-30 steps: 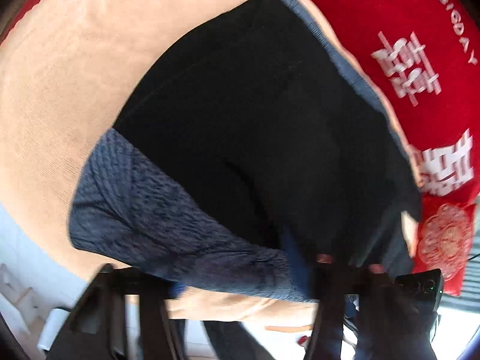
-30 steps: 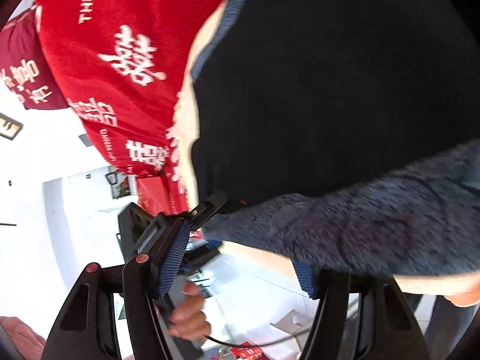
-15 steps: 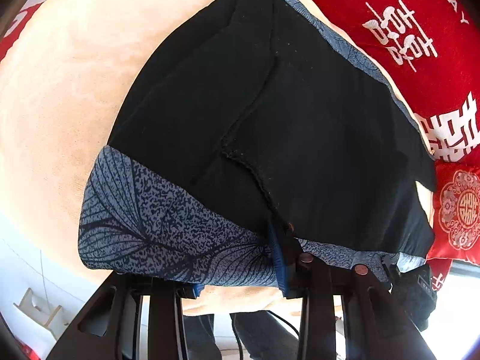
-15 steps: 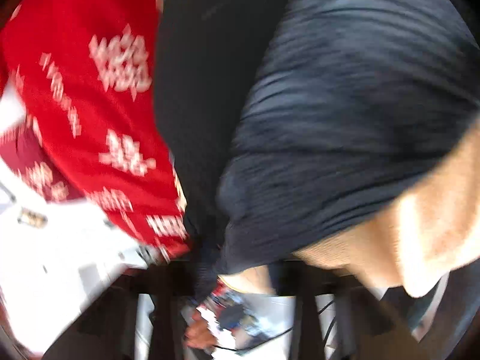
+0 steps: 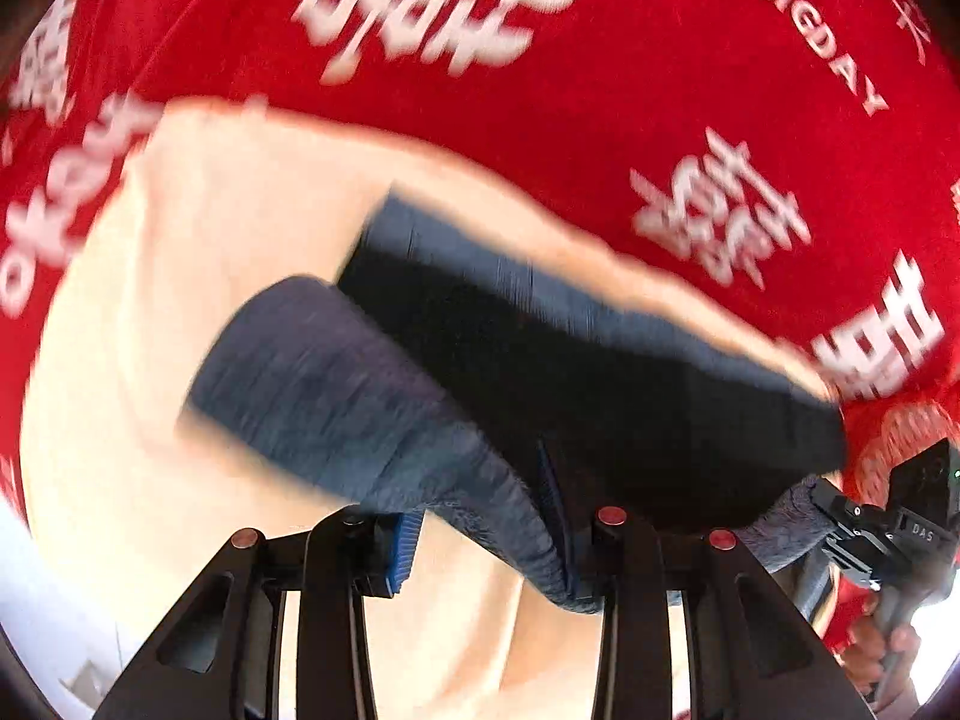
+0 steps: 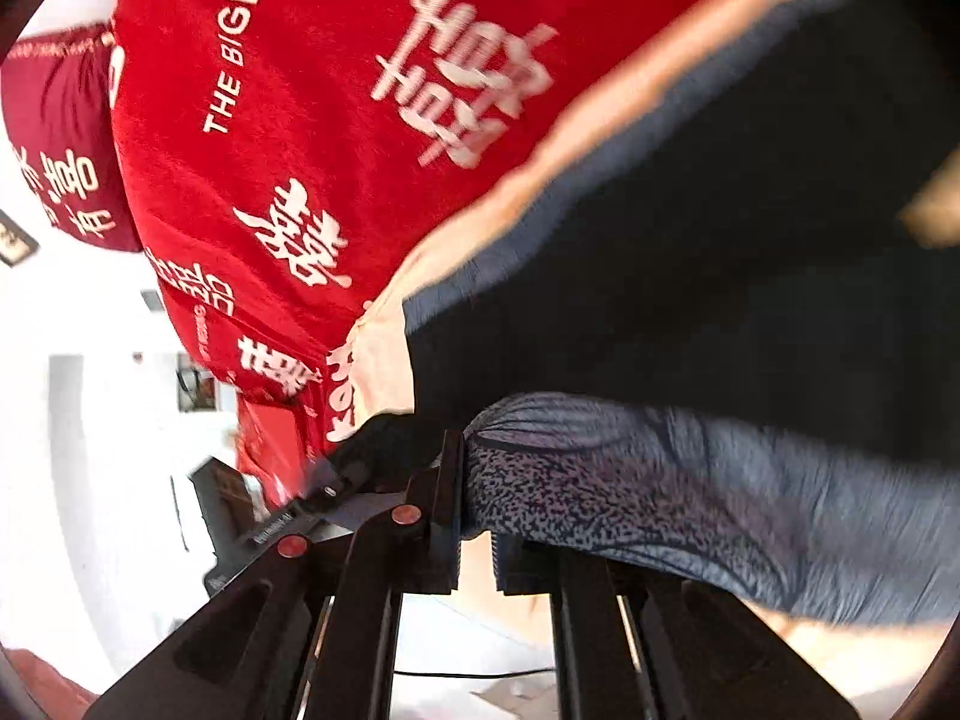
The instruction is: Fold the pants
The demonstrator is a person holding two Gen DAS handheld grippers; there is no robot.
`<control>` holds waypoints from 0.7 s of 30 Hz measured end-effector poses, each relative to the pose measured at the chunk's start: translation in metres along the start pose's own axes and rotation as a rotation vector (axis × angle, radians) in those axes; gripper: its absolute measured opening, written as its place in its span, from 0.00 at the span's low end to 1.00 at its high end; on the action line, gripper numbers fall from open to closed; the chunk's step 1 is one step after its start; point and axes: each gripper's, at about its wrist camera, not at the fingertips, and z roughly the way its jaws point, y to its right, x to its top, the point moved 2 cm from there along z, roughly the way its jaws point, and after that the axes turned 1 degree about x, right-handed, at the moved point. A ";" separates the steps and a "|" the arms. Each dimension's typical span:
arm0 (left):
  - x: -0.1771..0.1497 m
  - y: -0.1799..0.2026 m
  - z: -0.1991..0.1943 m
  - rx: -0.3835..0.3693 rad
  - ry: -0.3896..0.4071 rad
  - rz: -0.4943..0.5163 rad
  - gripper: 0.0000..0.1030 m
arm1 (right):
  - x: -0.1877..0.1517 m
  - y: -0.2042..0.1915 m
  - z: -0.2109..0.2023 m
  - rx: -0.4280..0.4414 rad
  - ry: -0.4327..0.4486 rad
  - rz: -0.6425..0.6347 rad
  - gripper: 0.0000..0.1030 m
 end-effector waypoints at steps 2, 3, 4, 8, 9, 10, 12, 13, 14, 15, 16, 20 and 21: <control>0.031 0.007 0.020 0.054 0.035 -0.006 0.36 | 0.042 -0.003 0.016 -0.009 -0.033 -0.027 0.10; 0.040 0.010 0.028 0.072 0.037 -0.005 0.36 | 0.065 0.000 0.028 -0.023 -0.054 -0.034 0.11; 0.051 0.014 0.043 0.099 0.041 -0.001 0.37 | 0.078 0.001 0.037 -0.035 -0.071 -0.042 0.11; 0.074 0.006 0.093 0.272 0.042 0.009 0.53 | 0.124 0.035 0.089 -0.128 -0.141 -0.022 0.13; 0.077 0.005 0.102 0.295 0.018 -0.002 0.53 | 0.133 0.045 0.102 -0.156 -0.155 -0.008 0.15; 0.080 0.002 0.107 0.304 -0.005 -0.026 0.53 | 0.137 0.053 0.110 -0.167 -0.170 0.000 0.17; 0.083 0.000 0.100 0.300 0.005 -0.044 0.53 | 0.142 0.057 0.122 -0.169 -0.198 0.010 0.26; 0.085 0.002 0.096 0.304 0.013 -0.038 0.53 | 0.143 0.055 0.123 -0.154 -0.203 0.005 0.41; 0.084 0.004 0.085 0.311 0.025 -0.021 0.53 | 0.143 0.051 0.123 -0.118 -0.214 -0.004 0.61; 0.084 0.009 0.082 0.322 0.033 -0.008 0.53 | 0.143 0.043 0.120 -0.080 -0.228 -0.019 0.69; 0.081 0.008 0.069 0.341 0.045 0.011 0.53 | 0.142 0.036 0.117 -0.070 -0.235 -0.035 0.75; 0.068 0.021 0.040 0.366 0.063 0.049 0.53 | 0.134 -0.003 0.097 -0.062 -0.268 -0.126 0.75; 0.062 0.023 0.040 0.359 0.050 0.057 0.57 | 0.126 -0.011 0.088 -0.062 -0.262 -0.154 0.75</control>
